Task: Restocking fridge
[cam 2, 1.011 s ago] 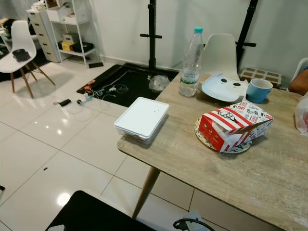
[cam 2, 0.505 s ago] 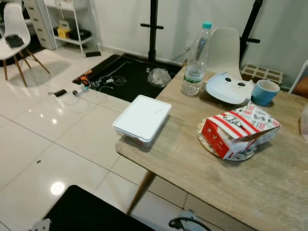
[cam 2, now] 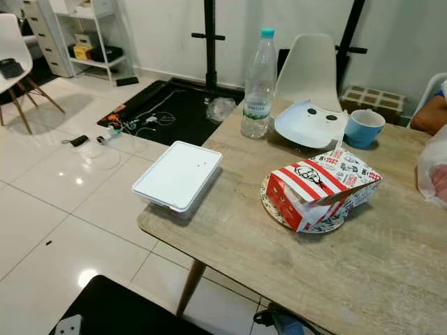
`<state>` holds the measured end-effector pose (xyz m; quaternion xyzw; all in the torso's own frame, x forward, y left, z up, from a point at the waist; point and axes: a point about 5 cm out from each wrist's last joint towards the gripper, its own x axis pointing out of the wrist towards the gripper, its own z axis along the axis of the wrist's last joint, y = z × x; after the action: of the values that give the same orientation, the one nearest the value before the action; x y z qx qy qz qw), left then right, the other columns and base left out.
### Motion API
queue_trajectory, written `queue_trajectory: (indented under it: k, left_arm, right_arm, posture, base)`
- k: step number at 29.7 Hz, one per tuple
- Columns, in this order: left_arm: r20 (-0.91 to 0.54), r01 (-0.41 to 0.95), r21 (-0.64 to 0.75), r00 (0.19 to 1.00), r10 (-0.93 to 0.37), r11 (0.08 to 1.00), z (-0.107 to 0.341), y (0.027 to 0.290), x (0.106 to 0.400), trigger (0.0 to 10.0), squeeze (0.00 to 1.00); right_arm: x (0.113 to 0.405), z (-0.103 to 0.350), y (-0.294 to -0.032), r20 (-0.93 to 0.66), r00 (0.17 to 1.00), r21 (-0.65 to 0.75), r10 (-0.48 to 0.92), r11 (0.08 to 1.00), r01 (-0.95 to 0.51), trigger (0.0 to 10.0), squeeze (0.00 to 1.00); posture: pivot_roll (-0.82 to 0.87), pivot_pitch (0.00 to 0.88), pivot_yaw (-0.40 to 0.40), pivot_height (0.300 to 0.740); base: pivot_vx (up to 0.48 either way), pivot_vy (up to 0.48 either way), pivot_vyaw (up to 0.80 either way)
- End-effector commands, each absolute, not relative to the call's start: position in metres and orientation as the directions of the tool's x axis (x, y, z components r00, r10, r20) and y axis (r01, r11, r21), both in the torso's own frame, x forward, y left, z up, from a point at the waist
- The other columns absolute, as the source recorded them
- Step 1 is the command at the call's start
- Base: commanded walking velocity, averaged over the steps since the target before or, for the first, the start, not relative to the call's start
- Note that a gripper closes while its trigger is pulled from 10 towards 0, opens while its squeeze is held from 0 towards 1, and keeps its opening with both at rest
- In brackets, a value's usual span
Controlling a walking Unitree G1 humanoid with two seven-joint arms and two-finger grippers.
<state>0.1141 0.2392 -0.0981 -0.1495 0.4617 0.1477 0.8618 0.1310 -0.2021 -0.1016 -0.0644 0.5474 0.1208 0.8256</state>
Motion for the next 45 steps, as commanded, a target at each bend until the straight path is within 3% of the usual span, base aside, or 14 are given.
queue_trajectory:
  k: [1, 3, 6, 8, 11, 12, 13, 21, 22, 27, 28, 29, 32, 45]
  left_arm:
    - [-0.802, -0.461, -0.109, 0.564, 0.196, 0.881, -0.090, 0.260, 0.121, 10.0, 0.00]
    - [-0.787, -0.489, -0.115, 0.576, 0.221, 0.865, -0.087, 0.265, 0.124, 10.0, 0.00]
    - [-0.632, -0.610, -0.229, 0.686, 0.361, 0.759, -0.056, 0.307, 0.154, 10.0, 0.00]
    - [-0.632, -0.610, -0.229, 0.686, 0.361, 0.759, -0.056, 0.307, 0.154, 10.0, 0.00]
    - [-0.489, -0.615, -0.329, 0.760, 0.428, 0.717, -0.028, 0.336, 0.176, 10.0, 0.00]
    - [-0.428, -0.604, -0.369, 0.785, 0.448, 0.706, -0.015, 0.346, 0.185, 10.0, 0.05]
    - [-0.346, -0.575, -0.431, 0.817, 0.461, 0.696, 0.001, 0.356, 0.197, 10.0, 1.00]
    - [0.006, -0.288, -0.618, 0.929, 0.371, 0.731, 0.070, 0.372, 0.252, 10.0, 1.00]
    - [0.094, -0.153, -0.639, 0.957, 0.273, 0.754, 0.084, 0.363, 0.267, 10.0, 1.00]
    - [0.179, 0.073, -0.643, 0.982, 0.057, 0.763, 0.095, 0.340, 0.284, 10.0, 1.00]
    - [0.198, 0.171, -0.618, 0.978, -0.058, 0.768, 0.097, 0.327, 0.290, 10.0, 1.00]
    - [0.205, 0.262, -0.591, 0.964, -0.171, 0.763, 0.098, 0.315, 0.293, 10.0, 0.00]
    - [0.207, 0.377, -0.560, 0.926, -0.316, 0.738, 0.099, 0.301, 0.295, 10.0, 0.00]
    - [0.202, 0.471, -0.740, 0.836, -0.510, 0.480, 0.089, 0.275, 0.287, 10.0, 0.00]
  right_arm:
    - [0.130, -0.102, -0.201, -0.919, 0.370, 0.035, 0.133, 0.965, -0.259, 10.0, 0.00]
    - [0.130, -0.102, -0.201, -0.919, 0.370, 0.035, 0.133, 0.965, -0.260, 10.0, 0.00]
    - [0.129, -0.102, -0.202, -0.920, 0.368, 0.034, 0.133, 0.964, -0.262, 10.0, 0.00]
    - [0.129, -0.102, -0.202, -0.920, 0.368, 0.034, 0.133, 0.964, -0.262, 10.0, 0.00]
    - [0.128, -0.102, -0.203, -0.922, 0.365, 0.032, 0.130, 0.964, -0.265, 10.0, 0.00]
    - [0.128, -0.102, -0.204, -0.923, 0.364, 0.031, 0.130, 0.964, -0.265, 10.0, 0.00]
    - [0.127, -0.102, -0.205, -0.923, 0.362, 0.030, 0.128, 0.964, -0.264, 10.0, 0.00]
    - [0.120, -0.103, -0.212, -0.931, 0.349, 0.007, 0.108, 0.961, -0.278, 10.0, 0.00]
    - [0.118, -0.103, -0.216, -0.936, 0.340, -0.017, 0.086, 0.957, -0.290, 10.0, 0.00]
    - [0.115, -0.103, -0.224, -0.944, 0.329, -0.056, 0.041, 0.958, -0.282, 10.0, 0.00]
    - [0.114, -0.103, -0.227, -0.945, 0.327, -0.068, 0.028, 0.958, -0.278, 10.0, 0.00]
    - [0.113, -0.102, -0.229, -0.945, 0.328, -0.074, 0.021, 0.959, -0.274, 10.0, 0.00]
    - [0.113, -0.102, -0.231, -0.944, 0.329, -0.077, 0.017, 0.960, -0.271, 10.0, 0.00]
    - [0.117, -0.099, -0.241, -0.941, 0.339, -0.110, -0.010, 0.954, -0.278, 10.0, 0.00]
  posture:
    - [-0.04, 0.000, 0.012, 0.740]
    - [-0.04, 0.000, 0.011, 0.740]
    - [-0.04, 0.000, 0.007, 0.740]
    - [-0.04, 0.000, 0.007, 0.740]
    - [-0.05, 0.000, 0.008, 0.740]
    - [-0.05, 0.000, 0.009, 0.740]
    - [-0.05, 0.000, 0.006, 0.740]
    - [-0.05, 0.000, -0.006, 0.740]
    - [-0.05, 0.000, -0.006, 0.740]
    - [-0.04, 0.000, 0.000, 0.740]
    - [-0.04, 0.000, 0.000, 0.740]
    - [-0.04, 0.000, 0.002, 0.740]
    - [-0.05, 0.000, -0.001, 0.740]
    - [-0.05, 0.000, -0.004, 0.740]
  base:
    - [0.000, 0.000, 0.00]
    - [0.000, 0.000, 0.00]
    - [0.000, 0.000, 0.00]
    - [0.000, 0.000, 0.00]
    - [0.000, 0.000, 0.00]
    - [0.000, 0.000, 0.00]
    - [0.000, 0.000, 0.00]
    - [0.000, 0.000, 0.00]
    - [0.000, 0.000, 0.00]
    - [0.000, 0.000, 0.00]
    - [0.000, 0.000, 0.00]
    - [0.000, 0.000, 0.00]
    - [0.000, 0.000, 0.00]
    - [0.000, 0.000, 0.00]
